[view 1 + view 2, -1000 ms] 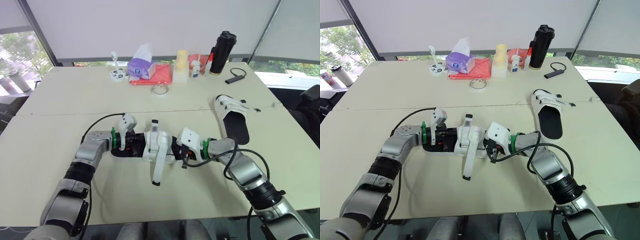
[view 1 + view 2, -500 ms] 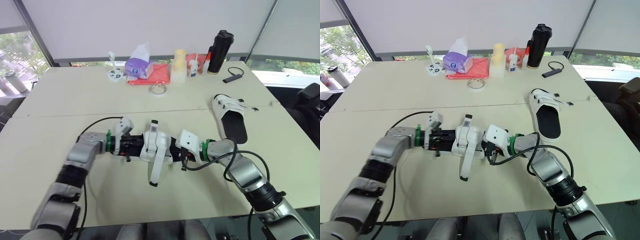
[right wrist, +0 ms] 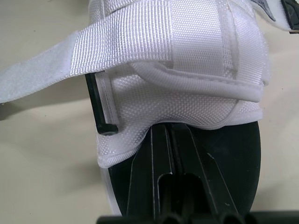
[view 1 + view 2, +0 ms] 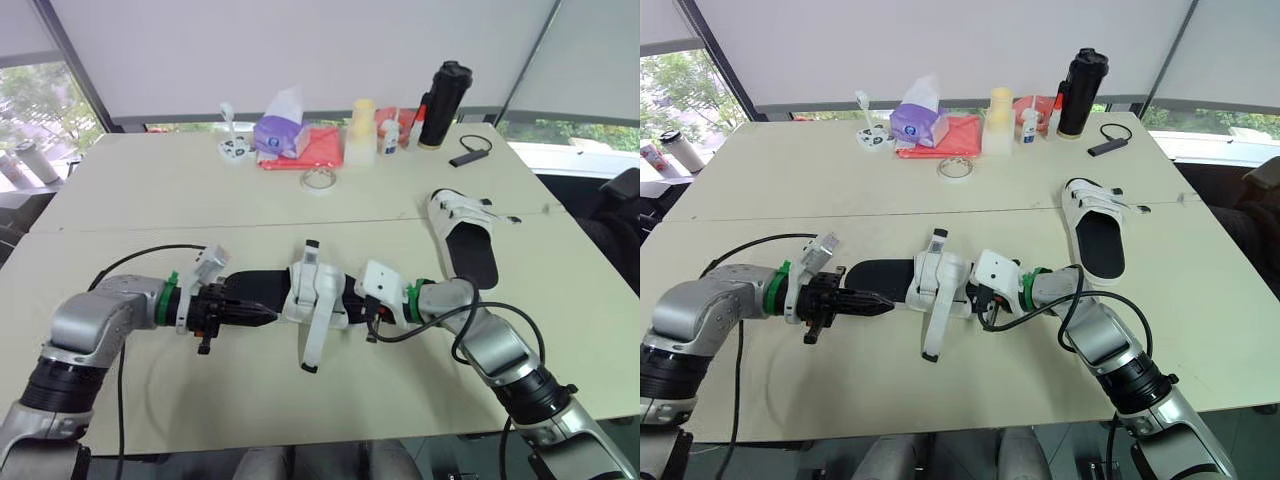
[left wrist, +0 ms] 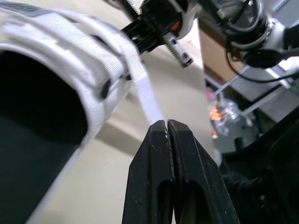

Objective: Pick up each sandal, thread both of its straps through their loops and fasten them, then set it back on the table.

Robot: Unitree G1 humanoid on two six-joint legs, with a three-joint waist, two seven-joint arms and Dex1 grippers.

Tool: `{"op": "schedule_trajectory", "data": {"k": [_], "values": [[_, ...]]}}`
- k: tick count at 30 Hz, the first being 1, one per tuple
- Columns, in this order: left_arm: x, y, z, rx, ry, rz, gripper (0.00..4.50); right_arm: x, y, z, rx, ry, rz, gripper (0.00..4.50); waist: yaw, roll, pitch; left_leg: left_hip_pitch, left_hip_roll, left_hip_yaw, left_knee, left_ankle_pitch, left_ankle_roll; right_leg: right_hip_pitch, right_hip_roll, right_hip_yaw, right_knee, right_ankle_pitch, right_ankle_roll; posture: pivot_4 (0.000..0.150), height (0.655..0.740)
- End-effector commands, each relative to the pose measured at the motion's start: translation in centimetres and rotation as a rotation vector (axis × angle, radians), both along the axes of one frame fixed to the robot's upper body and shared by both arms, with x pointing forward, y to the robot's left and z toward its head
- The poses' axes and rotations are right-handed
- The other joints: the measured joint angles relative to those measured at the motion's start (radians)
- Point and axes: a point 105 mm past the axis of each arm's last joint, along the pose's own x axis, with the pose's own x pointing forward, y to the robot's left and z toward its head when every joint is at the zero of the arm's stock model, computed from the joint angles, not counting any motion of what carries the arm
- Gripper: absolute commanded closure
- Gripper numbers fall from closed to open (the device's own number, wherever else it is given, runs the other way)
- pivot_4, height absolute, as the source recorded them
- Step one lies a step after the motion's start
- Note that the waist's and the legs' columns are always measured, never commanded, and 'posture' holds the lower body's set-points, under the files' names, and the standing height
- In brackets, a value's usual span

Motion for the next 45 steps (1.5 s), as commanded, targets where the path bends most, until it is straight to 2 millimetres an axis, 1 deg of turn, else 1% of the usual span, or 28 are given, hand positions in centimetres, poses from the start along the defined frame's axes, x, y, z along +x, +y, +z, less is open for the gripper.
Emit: {"op": "schedule_trajectory", "data": {"k": [1,2,3,5,8,10,15,19,23,27,30,31,32,34,37,41,45], "values": [[-1.4,-2.5,-0.4,-0.026,0.02,-0.059,3.59,-0.5,0.0,-1.0,-0.026,0.039,0.017,4.5,0.0,0.0,0.0,0.0,0.0,0.0,0.0,0.0,0.0,0.0,0.0,0.0,0.0,0.0,0.0,0.15,0.7296],[-0.8,-3.1,-1.1,-0.017,0.001,-0.013,3.15,-0.5,0.0,-1.0,-0.026,0.038,0.017,4.5,0.0,0.0,0.0,0.0,0.0,0.0,0.0,0.0,0.0,0.0,0.0,0.0,0.0,0.0,0.0,0.15,0.7296],[-0.2,-3.4,-1.5,-0.008,-0.014,0.026,2.6,-0.4,0.0,-1.0,-0.026,0.038,0.016,4.5,0.002,0.0,0.0,0.0,0.0,0.0,0.0,0.0,0.0,0.0,0.0,0.0,0.0,0.0,0.0,0.15,0.7296],[-0.7,-3.8,-2.5,0.004,0.017,0.013,1.67,-0.4,0.0,-0.9,-0.021,0.04,0.011,4.5,0.002,-0.001,0.0,0.0,0.0,0.0,0.0,0.0,0.0,0.0,0.0,0.0,0.0,0.0,0.0,0.15,0.7296],[-1.6,-4.0,-3.9,0.031,0.067,-0.015,1.67,-0.4,0.0,-0.9,-0.022,0.038,0.008,4.5,-0.002,0.0,0.0,0.0,0.0,0.002,0.0,0.0,0.0,-0.001,0.0,0.001,0.0,0.0,0.0,0.15,0.7296],[-1.5,-4.1,-4.7,0.056,0.065,-0.002,1.67,-0.4,0.0,-0.8,-0.021,0.039,0.007,4.5,0.0,0.0,0.0,0.0,0.0,0.002,0.0,0.0,0.0,-0.001,0.0,0.0,0.0,0.0,0.0,0.15,0.7296],[-1.1,-3.6,-4.6,0.048,0.071,0.019,1.67,-0.4,-0.1,-0.8,-0.02,0.04,0.002,4.5,0.001,0.0,0.0,0.0,0.0,0.002,0.0,0.0,-0.001,0.0,0.0,0.001,0.0,0.0,-0.001,0.15,0.7296],[-1.1,-3.8,-4.7,0.039,0.076,0.021,1.67,-0.4,-0.2,-0.9,-0.02,0.041,0.0,4.5,0.001,0.0,0.0,0.0,0.0,0.001,0.0,0.0,0.0,0.0,0.0,0.001,0.0,0.0,-0.001,0.15,0.7296],[-1.3,-4.6,-5.0,0.013,0.1,0.004,1.67,-0.4,-0.1,-0.9,-0.015,0.042,0.0,4.5,0.001,0.0,0.0,0.0,0.0,0.001,0.0,0.0,0.0,0.0,0.0,0.001,0.0,0.0,-0.001,0.15,0.7296],[-1.3,-6.0,-5.3,-0.006,0.105,-0.014,1.67,-0.2,0.0,-0.8,-0.016,0.038,0.0,4.5,0.001,0.0,0.0,0.0,0.0,0.001,0.0,0.0,0.0,0.0,0.0,0.0,0.0,0.0,-0.001,0.15,0.7296],[-1.1,-6.2,-5.2,-0.013,0.106,-0.013,1.67,-0.3,0.0,-0.8,-0.015,0.037,-0.001,4.5,0.001,0.0,0.0,0.0,0.0,0.001,0.0,0.0,0.0,0.0,0.0,0.001,0.0,0.0,-0.001,0.15,0.7296],[-1.1,-6.2,-5.3,-0.013,0.106,-0.011,2.05,-0.3,0.0,-0.8,-0.015,0.037,-0.001,4.5,0.001,0.0,0.0,0.0,0.0,0.001,0.0,0.0,0.0,0.0,0.0,0.0,0.0,0.0,-0.001,0.15,0.7296],[-1.0,-6.3,-5.3,-0.014,0.107,-0.01,2.22,-0.3,0.0,-0.8,-0.015,0.038,-0.001,4.5,0.001,0.0,0.0,0.0,0.0,0.001,0.0,0.0,0.0,0.0,0.0,0.0,0.0,0.0,-0.001,0.15,0.7296],[-0.7,-6.6,-5.2,-0.028,0.104,0.002,3.05,-0.4,0.0,-0.8,-0.014,0.039,-0.002,4.5,0.001,0.0,0.0,0.0,0.0,0.001,0.0,0.0,0.0,0.0,0.0,0.0,0.0,0.0,-0.001,0.15,0.7296],[-0.3,-6.7,-4.8,-0.045,0.105,0.016,4.45,-0.4,0.0,-0.8,-0.013,0.039,-0.003,4.5,0.001,0.0,0.0,0.0,0.0,0.001,0.0,0.0,0.0,0.0,0.0,0.0,0.0,0.0,-0.001,0.15,0.7296],[0.1,-6.7,-4.1,-0.06,0.105,0.019,4.45,-0.4,0.0,-0.9,-0.011,0.04,-0.008,4.5,0.001,0.0,0.0,0.0,0.0,0.001,0.0,0.0,0.0,0.0,0.0,0.0,0.0,0.0,-0.001,0.15,0.7296],[0.4,-6.8,-3.1,-0.078,0.065,0.001,4.45,-0.4,0.0,-0.9,-0.012,0.04,-0.008,4.5,0.001,0.0,0.0,0.0,0.0,0.002,0.0,0.0,0.0,0.0,0.0,0.0,0.0,0.0,-0.001,0.15,0.7296]]}}
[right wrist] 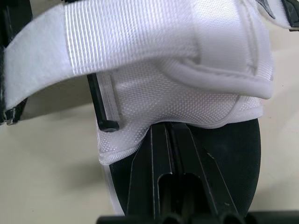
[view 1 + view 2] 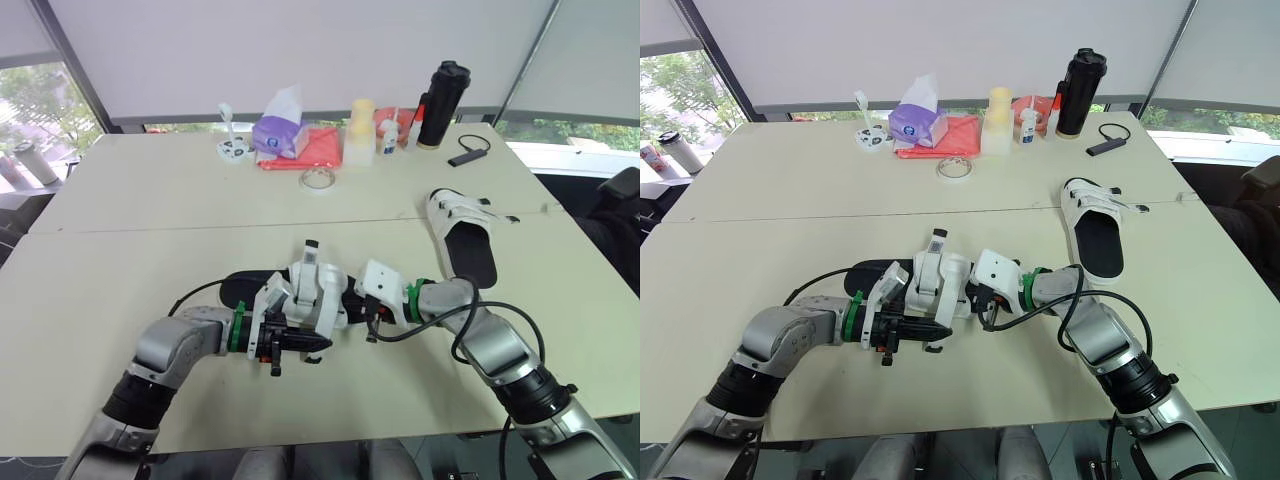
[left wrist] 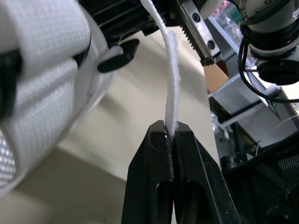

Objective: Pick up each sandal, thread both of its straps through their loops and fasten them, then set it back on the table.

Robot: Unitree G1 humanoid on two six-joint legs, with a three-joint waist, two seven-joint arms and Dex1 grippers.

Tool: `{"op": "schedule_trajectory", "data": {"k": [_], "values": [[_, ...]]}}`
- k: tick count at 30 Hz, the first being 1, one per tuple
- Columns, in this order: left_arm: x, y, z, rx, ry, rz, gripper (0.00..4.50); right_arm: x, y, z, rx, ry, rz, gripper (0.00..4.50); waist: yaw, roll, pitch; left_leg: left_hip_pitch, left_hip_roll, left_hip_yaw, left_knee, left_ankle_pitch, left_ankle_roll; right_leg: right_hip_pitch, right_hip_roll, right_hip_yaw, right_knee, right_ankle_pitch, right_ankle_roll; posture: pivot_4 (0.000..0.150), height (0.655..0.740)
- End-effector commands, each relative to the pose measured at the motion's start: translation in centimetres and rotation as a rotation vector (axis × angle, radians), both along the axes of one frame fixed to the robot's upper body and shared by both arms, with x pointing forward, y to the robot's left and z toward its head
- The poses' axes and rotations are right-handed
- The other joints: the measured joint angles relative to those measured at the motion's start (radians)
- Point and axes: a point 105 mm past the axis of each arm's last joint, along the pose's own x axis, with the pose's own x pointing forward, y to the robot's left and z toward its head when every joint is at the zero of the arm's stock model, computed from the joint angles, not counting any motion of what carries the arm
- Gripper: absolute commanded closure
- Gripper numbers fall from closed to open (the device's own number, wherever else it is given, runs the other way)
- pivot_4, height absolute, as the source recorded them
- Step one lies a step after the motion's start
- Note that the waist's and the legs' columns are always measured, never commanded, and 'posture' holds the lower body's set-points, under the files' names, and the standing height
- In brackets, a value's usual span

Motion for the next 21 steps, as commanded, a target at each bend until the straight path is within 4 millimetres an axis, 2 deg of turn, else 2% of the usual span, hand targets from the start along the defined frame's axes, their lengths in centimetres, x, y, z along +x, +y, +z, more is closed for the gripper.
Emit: {"op": "schedule_trajectory", "data": {"k": [1,3,5,9,13,21], "values": [[0.8,-0.1,2.6,-0.075,-0.066,-0.001,4.45,-0.4,0.1,-0.9,-0.011,0.032,0.0,4.5,0.0,0.0,0.0,0.0,0.0,0.0,0.0,0.0,0.0,0.0,0.0,0.0,0.0,0.0,0.0,0.15,0.7296],[1.9,-0.1,4.6,-0.138,-0.077,0.022,4.45,-0.4,0.1,-0.9,-0.011,0.031,0.0,4.5,0.001,0.0,0.0,0.0,0.0,0.0,0.0,0.0,0.0,0.0,0.0,0.0,0.0,0.0,0.0,0.15,0.7296],[2.6,-0.2,5.6,-0.166,-0.086,0.035,4.45,-0.3,0.1,-0.9,-0.011,0.03,0.0,4.5,0.001,0.0,0.0,0.0,0.0,-0.001,0.001,0.0,0.0,0.0,0.0,-0.001,0.0,0.0,0.0,0.15,0.7296],[5.4,-0.2,7.6,-0.227,-0.087,0.079,4.45,-0.3,0.4,-0.9,-0.009,0.029,0.006,4.5,-0.001,0.0,0.0,0.0,-0.001,0.0,0.001,0.0,0.0,0.001,0.001,-0.001,0.0,0.0,0.0,0.15,0.7296],[6.6,-0.9,7.5,-0.255,-0.028,0.094,4.45,-0.3,0.5,-1.0,-0.008,0.028,0.006,4.5,-0.003,0.0,0.0,0.0,-0.002,0.001,0.001,0.0,0.0,0.0,0.001,-0.001,0.0,0.001,0.002,0.15,0.7296],[6.5,-2.0,6.1,-0.3,0.135,0.074,4.45,-0.3,0.3,-1.1,-0.014,0.021,-0.003,4.5,-0.003,0.0,0.0,0.0,-0.001,0.001,0.001,0.0,0.0,0.0,0.001,-0.001,0.001,0.002,0.004,0.15,0.7296]]}}
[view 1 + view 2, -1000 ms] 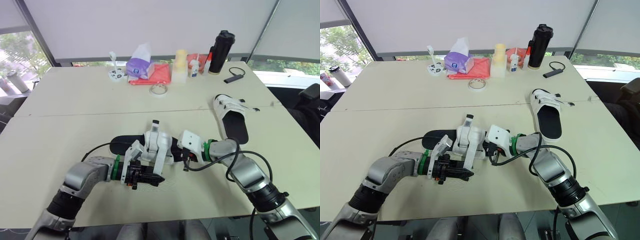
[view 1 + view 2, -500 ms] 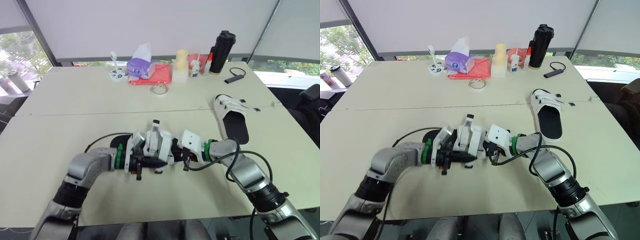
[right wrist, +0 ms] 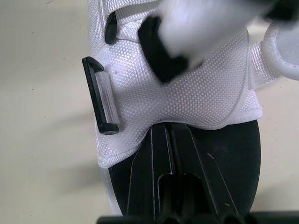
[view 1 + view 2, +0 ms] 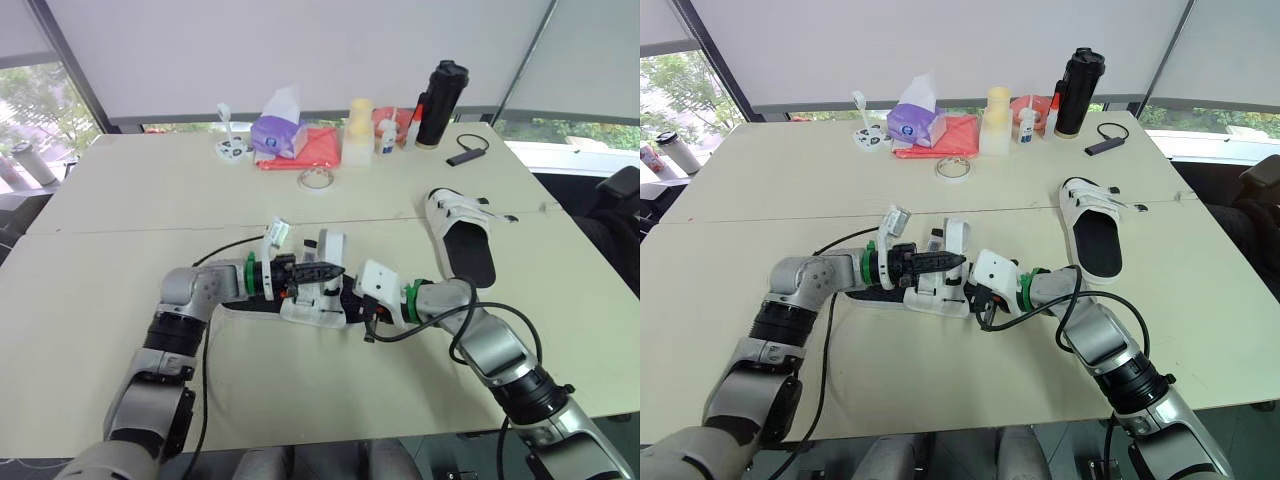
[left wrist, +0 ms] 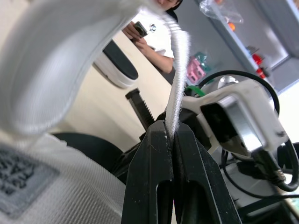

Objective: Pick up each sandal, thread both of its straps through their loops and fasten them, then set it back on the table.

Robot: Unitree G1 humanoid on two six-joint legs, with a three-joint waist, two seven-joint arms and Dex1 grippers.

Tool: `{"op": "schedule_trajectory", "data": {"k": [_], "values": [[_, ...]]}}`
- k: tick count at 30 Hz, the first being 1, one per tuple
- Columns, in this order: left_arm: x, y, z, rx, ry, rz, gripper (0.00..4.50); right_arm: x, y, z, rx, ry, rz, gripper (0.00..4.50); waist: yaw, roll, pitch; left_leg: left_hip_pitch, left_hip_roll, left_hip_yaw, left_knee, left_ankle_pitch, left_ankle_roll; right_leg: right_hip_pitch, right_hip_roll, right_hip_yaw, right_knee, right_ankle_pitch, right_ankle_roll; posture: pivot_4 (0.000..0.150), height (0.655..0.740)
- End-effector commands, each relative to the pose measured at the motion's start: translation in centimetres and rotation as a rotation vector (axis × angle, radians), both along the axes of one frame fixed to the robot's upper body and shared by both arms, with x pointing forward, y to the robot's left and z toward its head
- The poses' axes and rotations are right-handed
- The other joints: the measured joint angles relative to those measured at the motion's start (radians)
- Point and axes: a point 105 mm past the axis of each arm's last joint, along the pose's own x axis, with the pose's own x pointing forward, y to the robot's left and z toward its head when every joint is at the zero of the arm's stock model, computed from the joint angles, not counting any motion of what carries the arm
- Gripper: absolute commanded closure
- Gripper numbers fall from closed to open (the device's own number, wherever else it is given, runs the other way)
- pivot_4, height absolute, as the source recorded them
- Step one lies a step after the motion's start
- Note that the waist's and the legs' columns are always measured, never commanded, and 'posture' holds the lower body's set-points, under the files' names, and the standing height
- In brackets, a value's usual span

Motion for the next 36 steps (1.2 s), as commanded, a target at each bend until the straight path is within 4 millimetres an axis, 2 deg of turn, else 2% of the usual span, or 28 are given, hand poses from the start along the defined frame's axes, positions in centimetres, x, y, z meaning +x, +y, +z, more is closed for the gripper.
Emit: {"op": "schedule_trajectory", "data": {"k": [1,7,13,21,31,36], "values": [[-0.3,-0.3,0.8,-0.038,0.013,-0.03,4.45,-0.4,-0.1,-1.1,-0.024,0.031,-0.003,4.5,0.0,0.0,0.0,0.0,0.0,0.0,0.0,0.0,0.0,0.0,0.0,0.0,0.0,0.0,0.0,0.15,0.7296],[-1.2,-0.5,-0.1,0.0,0.044,-0.059,4.45,-0.5,-0.2,-1.2,-0.027,0.032,-0.007,4.5,0.001,0.0,0.0,0.0,0.0,0.0,0.0,0.0,0.0,0.0,0.0,0.0,0.0,0.0,0.0,0.15,0.7296],[-1.5,0.1,1.3,-0.035,0.041,-0.053,4.45,-0.5,-0.2,-1.3,-0.03,0.032,-0.008,4.5,0.002,0.0,0.0,0.0,0.0,0.0,0.0,0.0,0.0,0.0,0.0,0.0,0.0,-0.001,-0.001,0.15,0.7296],[-2.7,-0.4,-0.7,0.051,-0.02,-0.043,4.45,-0.4,0.0,-1.3,-0.032,0.03,-0.002,4.5,0.004,0.0,0.0,0.0,0.0,0.0,0.0,0.0,0.0,0.0,0.0,0.0,0.0,-0.001,-0.002,0.15,0.7296],[-1.6,-1.1,-1.5,0.022,-0.018,0.012,4.45,-0.5,0.0,-1.4,-0.034,0.03,0.0,4.5,0.006,0.0,0.0,0.001,0.0,0.0,0.0,0.0,0.0,0.002,0.0,0.0,0.0,-0.002,-0.003,0.15,0.7296],[-2.0,-1.6,-2.1,0.019,0.009,-0.015,4.45,-0.4,-0.2,-1.4,-0.044,0.027,-0.006,4.5,0.007,0.0,-0.001,0.001,0.0,-0.001,0.001,0.0,0.0,0.002,-0.001,0.0,-0.001,-0.002,-0.003,0.15,0.7296]]}}
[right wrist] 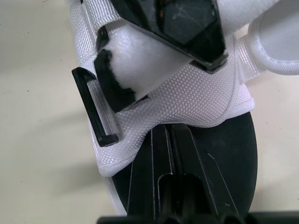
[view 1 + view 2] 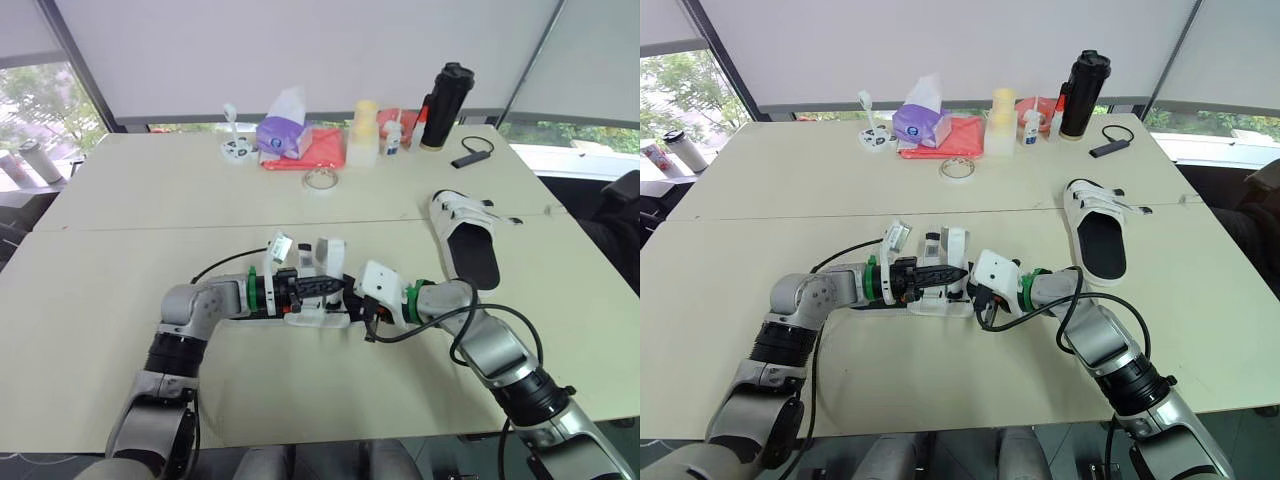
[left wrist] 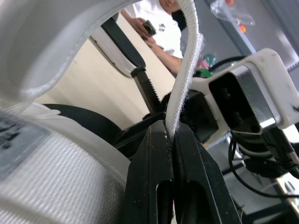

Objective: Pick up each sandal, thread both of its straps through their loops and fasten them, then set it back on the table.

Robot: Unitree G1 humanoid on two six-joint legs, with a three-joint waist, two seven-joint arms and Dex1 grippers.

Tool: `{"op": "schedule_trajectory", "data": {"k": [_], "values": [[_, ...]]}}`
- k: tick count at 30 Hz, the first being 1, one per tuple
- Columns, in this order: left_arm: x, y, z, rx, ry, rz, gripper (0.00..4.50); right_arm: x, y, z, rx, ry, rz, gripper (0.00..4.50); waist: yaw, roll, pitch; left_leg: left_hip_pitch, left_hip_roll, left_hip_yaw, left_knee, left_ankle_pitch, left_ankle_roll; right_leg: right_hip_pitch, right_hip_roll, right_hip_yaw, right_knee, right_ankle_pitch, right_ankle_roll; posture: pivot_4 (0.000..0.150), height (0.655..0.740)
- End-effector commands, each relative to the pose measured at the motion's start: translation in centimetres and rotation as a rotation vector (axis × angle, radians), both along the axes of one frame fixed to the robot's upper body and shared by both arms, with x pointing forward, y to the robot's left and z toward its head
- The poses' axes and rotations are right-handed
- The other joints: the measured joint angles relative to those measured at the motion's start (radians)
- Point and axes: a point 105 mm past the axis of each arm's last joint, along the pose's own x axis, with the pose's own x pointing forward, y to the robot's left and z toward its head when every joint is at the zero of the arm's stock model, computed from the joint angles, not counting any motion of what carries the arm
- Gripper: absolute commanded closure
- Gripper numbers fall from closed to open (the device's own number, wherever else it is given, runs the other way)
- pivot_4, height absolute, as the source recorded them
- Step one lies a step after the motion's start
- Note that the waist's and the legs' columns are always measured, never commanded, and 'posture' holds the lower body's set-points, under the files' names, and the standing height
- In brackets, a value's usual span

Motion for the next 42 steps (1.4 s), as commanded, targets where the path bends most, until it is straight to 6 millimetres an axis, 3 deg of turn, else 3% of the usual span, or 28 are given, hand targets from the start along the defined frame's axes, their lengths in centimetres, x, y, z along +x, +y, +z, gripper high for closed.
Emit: {"op": "schedule_trajectory", "data": {"k": [1,13,31,36,42], "values": [[-0.8,-1.1,-0.6,-0.005,0.029,-0.054,4.45,-0.5,-0.1,-1.3,-0.035,0.038,0.004,4.5,0.0,0.0,0.0,0.0,0.0,0.0,0.0,0.0,0.0,0.0,0.0,0.0,0.0,0.0,0.0,0.15,0.7296],[-0.4,-0.8,0.8,-0.098,0.097,-0.033,4.45,-0.5,-0.1,-1.4,-0.042,0.037,0.002,4.5,0.0,0.0,0.0,0.0,0.0,-0.001,0.0,0.0,0.0,0.001,0.0,0.0,0.0,0.0,0.0,0.15,0.7296],[-2.7,-1.7,-2.0,-0.017,0.105,-0.089,4.45,-0.5,-0.4,-1.6,-0.056,0.033,-0.004,4.5,0.001,0.0,-0.001,0.0,0.0,-0.001,0.0,0.0,0.0,0.001,0.0,0.0,-0.001,0.0,0.0,0.15,0.7296],[-2.9,-1.7,-3.4,0.048,0.052,-0.078,4.45,-0.5,-0.3,-1.6,-0.052,0.03,-0.004,4.5,0.001,0.0,-0.002,0.0,0.0,-0.001,0.0,0.0,0.0,0.001,-0.001,0.0,-0.002,0.0,0.0,0.15,0.7296],[-2.9,-2.2,-3.8,0.049,-0.017,-0.067,4.45,-0.5,-0.3,-1.6,-0.053,0.029,-0.003,4.5,0.003,0.0,-0.008,0.0,0.0,-0.001,0.0,-0.001,-0.002,0.003,-0.001,0.0,-0.003,-0.001,0.0,0.15,0.7296]]}}
